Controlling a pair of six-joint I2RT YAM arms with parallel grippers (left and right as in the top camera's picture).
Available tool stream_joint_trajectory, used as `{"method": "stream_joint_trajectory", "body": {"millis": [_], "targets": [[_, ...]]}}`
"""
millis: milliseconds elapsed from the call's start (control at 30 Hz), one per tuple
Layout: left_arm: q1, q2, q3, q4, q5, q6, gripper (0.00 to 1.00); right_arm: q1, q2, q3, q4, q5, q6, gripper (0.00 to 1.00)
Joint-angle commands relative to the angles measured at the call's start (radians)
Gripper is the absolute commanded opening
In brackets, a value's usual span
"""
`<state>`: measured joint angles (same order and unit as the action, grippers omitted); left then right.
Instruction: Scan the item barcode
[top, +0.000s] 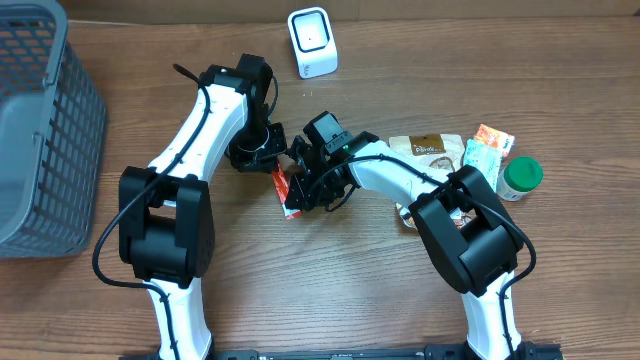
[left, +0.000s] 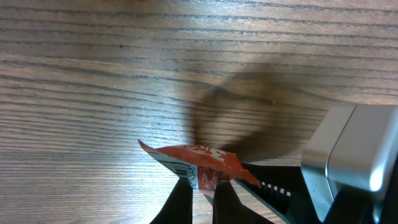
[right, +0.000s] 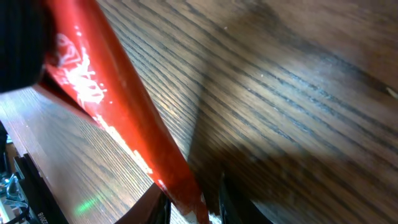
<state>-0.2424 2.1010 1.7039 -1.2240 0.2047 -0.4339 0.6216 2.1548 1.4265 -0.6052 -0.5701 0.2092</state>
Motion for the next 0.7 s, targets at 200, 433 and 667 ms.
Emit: {"method": "stream_joint_trajectory", "body": {"millis": [200,433,667], "targets": [[-0.005,0.008,0.020,-0.002,-0.013,0.008,0.04,-0.006,0.008,-0.011,0.043,0.008,0.004,0.26],[-0.005,0.008,0.020,0.005,-0.013,0.007,0.04,-0.006,0.008,-0.011,0.043,0.008,0.004,0.16],[-0.005,0.008,0.020,0.022,-0.014,0.008,0.04,-0.006,0.008,-0.011,0.048,0.009,0.004,0.18]]}}
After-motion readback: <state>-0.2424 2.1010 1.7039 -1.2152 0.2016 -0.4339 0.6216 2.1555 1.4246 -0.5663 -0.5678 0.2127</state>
